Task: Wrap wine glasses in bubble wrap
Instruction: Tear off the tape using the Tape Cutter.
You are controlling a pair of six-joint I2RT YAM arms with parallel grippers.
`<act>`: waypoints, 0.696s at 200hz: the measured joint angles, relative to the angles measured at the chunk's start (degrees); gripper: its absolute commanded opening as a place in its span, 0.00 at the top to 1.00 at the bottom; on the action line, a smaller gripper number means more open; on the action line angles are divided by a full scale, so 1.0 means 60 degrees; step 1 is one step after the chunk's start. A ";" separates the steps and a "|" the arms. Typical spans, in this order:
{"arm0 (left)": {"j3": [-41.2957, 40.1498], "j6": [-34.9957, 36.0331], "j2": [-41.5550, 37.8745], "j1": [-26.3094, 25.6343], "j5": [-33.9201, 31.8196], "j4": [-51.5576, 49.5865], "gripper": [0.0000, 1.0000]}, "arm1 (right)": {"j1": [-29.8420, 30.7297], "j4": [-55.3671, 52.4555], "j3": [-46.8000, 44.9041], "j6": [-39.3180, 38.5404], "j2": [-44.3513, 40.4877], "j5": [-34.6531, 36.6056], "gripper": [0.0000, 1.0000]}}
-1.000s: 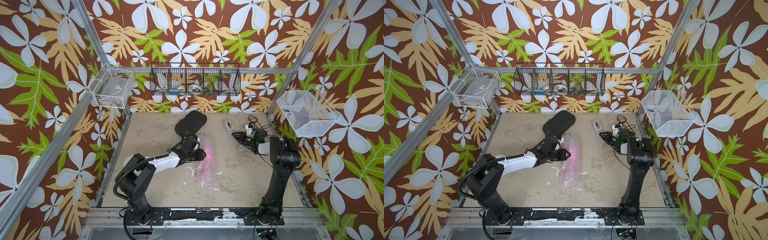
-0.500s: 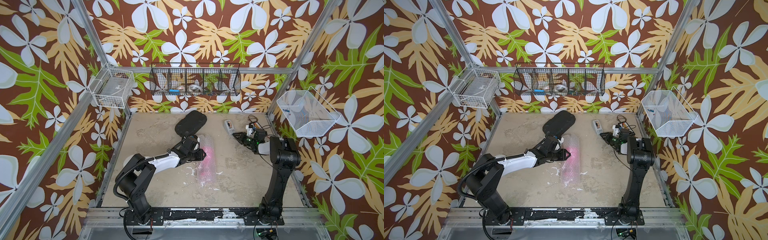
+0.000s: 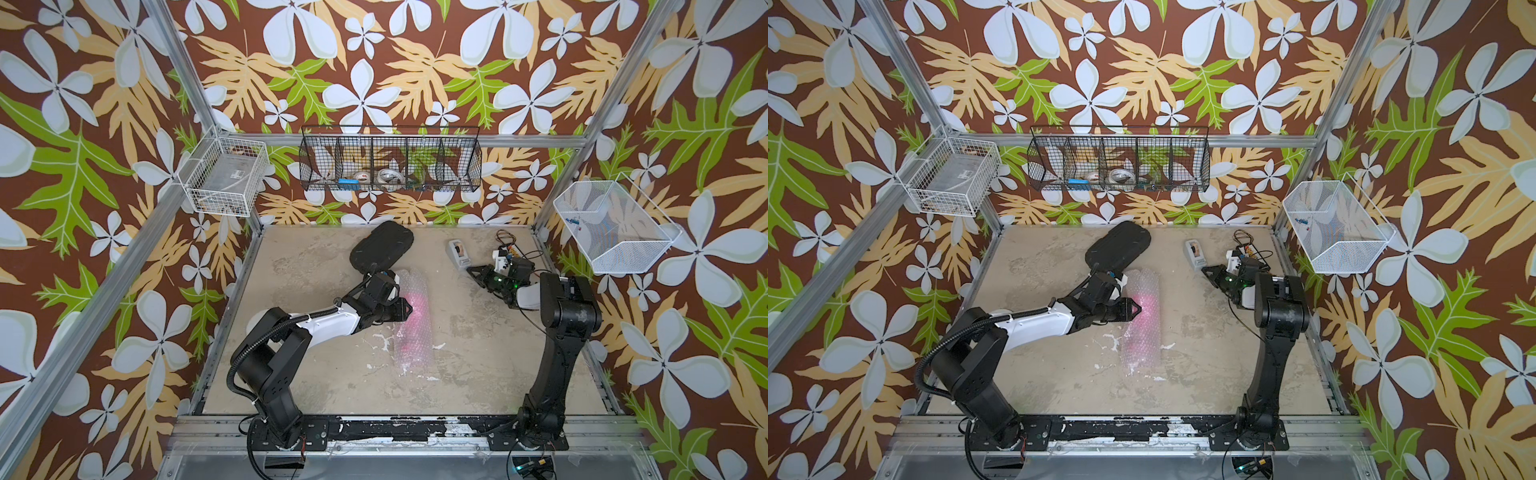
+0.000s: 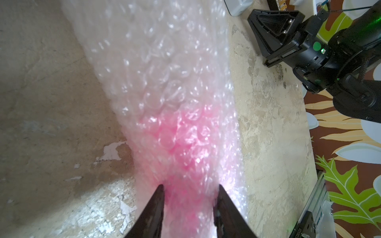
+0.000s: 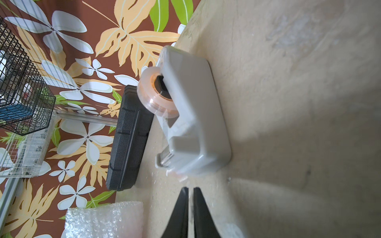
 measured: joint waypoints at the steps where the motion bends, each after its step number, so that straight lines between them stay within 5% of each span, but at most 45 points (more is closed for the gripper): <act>1: 0.0000 0.0000 0.0000 0.0000 0.0000 0.0000 0.60 | 0.0000 0.0000 0.0000 0.0000 0.0000 0.0000 0.93; 139: 0.0004 0.0000 0.0007 0.0000 0.0000 0.0000 0.60 | 0.0146 -0.1570 0.0568 -0.0984 -0.0120 0.0739 1.00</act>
